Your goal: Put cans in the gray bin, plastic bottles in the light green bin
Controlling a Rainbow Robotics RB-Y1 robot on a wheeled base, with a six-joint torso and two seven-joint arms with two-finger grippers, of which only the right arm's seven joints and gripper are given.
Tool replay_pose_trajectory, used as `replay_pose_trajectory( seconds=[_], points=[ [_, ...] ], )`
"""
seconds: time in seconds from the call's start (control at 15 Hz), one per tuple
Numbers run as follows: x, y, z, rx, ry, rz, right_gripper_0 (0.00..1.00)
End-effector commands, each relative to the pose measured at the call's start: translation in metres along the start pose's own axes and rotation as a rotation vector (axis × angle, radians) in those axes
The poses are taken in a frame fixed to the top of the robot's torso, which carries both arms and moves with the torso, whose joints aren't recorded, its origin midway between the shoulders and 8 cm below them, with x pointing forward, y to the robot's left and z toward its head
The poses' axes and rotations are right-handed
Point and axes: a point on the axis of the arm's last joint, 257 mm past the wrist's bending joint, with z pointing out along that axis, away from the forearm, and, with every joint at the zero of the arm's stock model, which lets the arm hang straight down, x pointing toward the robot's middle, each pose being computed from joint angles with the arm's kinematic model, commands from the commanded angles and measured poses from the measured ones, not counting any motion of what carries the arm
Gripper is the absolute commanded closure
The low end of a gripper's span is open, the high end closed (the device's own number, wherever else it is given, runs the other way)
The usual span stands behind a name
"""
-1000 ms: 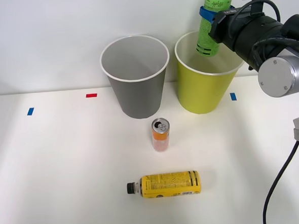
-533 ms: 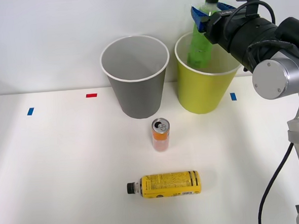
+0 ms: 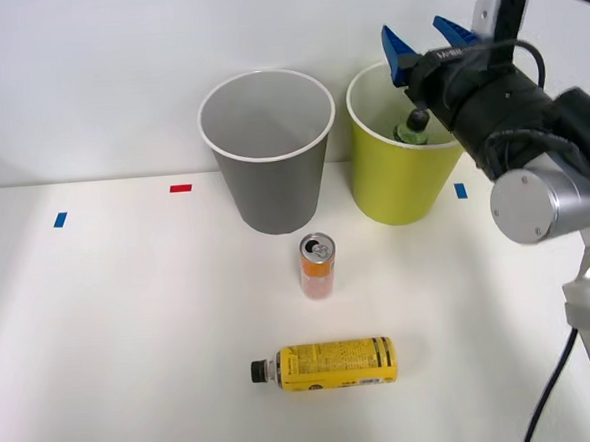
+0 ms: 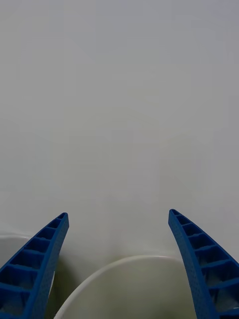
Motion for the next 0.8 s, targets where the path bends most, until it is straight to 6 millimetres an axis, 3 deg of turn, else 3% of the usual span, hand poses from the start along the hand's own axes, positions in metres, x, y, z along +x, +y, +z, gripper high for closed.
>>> replay_pose_trajectory(
  seconds=[0.07, 0.2, 0.33, 0.6, 0.8],
  points=[
    [-0.001, 0.016, -0.074, -0.019, -0.067, -0.066, 0.35],
    [-0.004, 0.022, -0.116, -0.033, -0.045, -0.114, 0.34],
    [-0.007, 0.027, -0.143, -0.041, -0.030, -0.128, 0.34],
    [0.000, 0.009, -0.205, 0.027, -0.042, -0.137, 0.35],
    [0.020, -0.006, -0.253, 0.104, -0.010, -0.125, 0.35]
  ],
)
